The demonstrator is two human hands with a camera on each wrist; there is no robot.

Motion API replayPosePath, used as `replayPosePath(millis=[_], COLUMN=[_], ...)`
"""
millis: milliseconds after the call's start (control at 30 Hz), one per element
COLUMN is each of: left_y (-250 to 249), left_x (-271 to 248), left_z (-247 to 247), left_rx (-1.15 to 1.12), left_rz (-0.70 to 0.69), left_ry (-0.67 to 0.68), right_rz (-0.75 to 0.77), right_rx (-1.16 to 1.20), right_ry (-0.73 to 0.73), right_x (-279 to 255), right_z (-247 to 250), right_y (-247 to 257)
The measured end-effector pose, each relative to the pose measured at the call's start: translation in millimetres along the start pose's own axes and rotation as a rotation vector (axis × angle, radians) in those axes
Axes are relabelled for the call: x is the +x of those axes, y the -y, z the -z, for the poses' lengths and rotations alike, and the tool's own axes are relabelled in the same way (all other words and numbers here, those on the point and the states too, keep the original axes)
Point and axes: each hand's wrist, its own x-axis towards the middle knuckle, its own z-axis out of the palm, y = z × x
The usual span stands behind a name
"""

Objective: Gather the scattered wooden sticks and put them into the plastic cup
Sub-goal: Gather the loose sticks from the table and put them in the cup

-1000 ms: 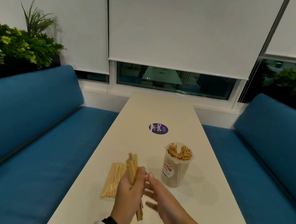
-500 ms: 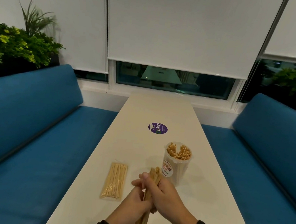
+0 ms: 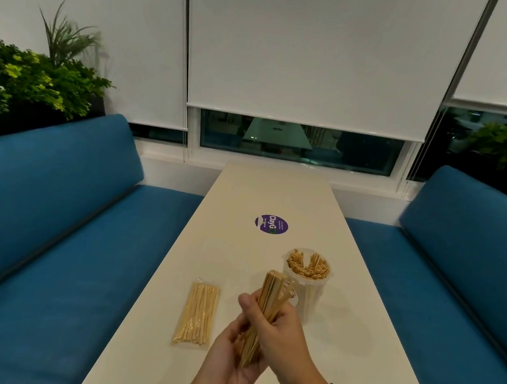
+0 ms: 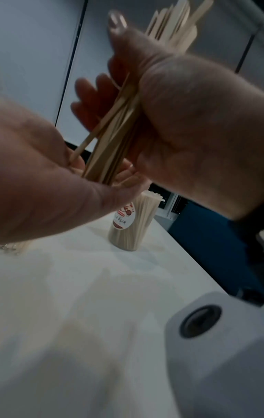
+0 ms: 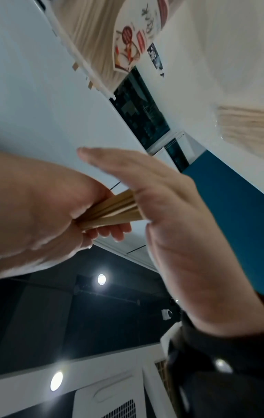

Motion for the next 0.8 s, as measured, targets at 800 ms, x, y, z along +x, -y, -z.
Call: replayPosePath(millis=[800], left_y=[-3.9], left_x=[-5.6], left_z=[20.9], left_rx=[1.586], left_rz=[-0.288], left_ry=[0.049], right_rz=[-0.181], right_rx=[-0.188], right_ry=[0.095], right_x=[18.3], right_z=[48.6], right_y=[10.8])
